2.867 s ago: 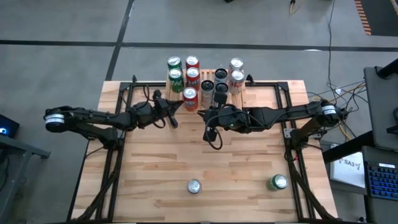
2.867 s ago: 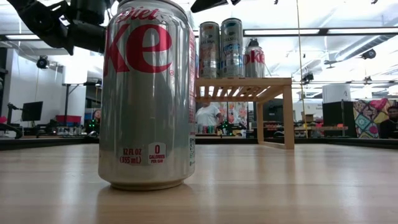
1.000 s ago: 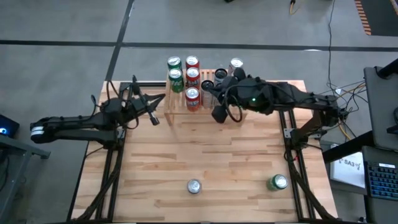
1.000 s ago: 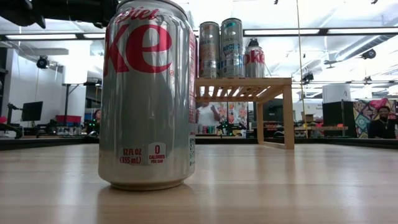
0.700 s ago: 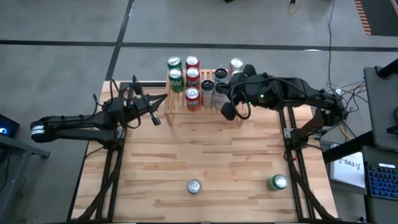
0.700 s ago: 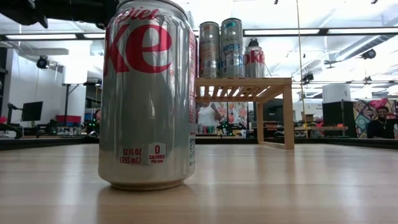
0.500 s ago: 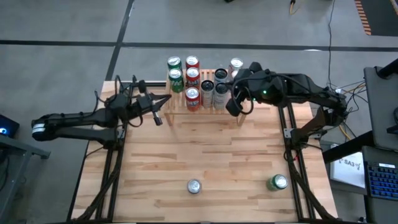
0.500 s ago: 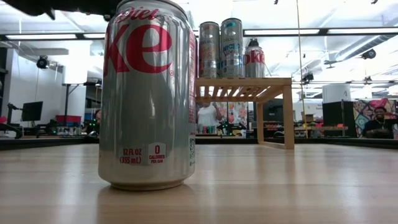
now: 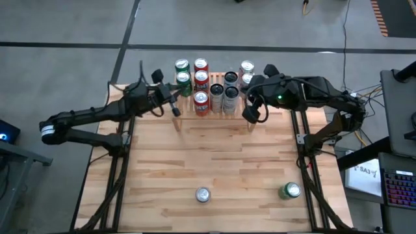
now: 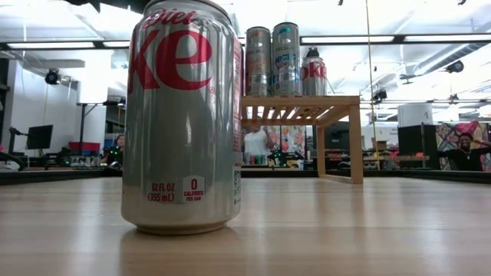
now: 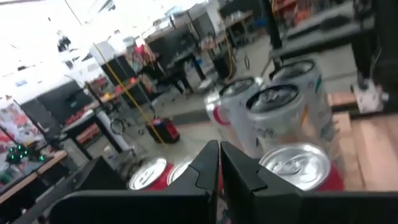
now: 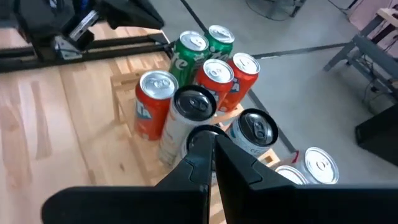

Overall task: Place canned beverage on shelf
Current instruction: Adjust the soda cans on the shelf

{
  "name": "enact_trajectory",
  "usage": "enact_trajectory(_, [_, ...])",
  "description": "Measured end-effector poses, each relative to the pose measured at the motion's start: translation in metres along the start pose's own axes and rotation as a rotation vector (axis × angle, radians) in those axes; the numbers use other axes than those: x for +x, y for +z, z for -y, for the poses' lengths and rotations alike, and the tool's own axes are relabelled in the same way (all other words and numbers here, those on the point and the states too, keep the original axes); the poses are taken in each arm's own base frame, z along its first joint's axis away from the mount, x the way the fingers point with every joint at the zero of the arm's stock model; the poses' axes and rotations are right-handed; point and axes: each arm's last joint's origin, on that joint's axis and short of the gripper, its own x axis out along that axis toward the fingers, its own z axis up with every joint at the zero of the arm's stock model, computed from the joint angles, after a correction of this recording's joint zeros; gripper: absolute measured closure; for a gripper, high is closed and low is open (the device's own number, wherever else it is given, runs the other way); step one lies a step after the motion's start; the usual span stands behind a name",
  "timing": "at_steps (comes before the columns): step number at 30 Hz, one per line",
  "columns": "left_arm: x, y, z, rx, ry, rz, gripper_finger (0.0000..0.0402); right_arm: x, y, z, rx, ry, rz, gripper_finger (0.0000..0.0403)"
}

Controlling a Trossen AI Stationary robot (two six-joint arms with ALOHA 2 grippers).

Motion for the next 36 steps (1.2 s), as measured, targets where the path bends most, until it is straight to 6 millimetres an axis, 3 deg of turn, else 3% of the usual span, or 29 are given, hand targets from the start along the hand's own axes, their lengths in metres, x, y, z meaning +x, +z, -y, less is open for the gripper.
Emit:
enact_trajectory(15, [0.046, -0.001, -0.009, 0.073, -0.045, -0.041, 0.0401, 0.026, -0.016, -0.013, -0.107, -0.002, -0.034, 0.0394])
enact_trajectory(24, [0.081, -0.011, -0.039, 0.186, 0.001, -0.176, 0.0401, 0.032, -0.022, -0.012, -0.104, -0.013, -0.046, 0.0394])
enact_trajectory(29, [0.086, -0.007, -0.057, 0.127, -0.129, -0.274, 0.0401, 0.032, -0.023, -0.012, -0.067, -0.012, -0.048, 0.0394])
enact_trajectory(36, [0.091, 0.006, -0.064, 0.096, -0.241, -0.323, 0.0401, 0.028, -0.023, -0.010, -0.047, -0.013, -0.046, 0.0394])
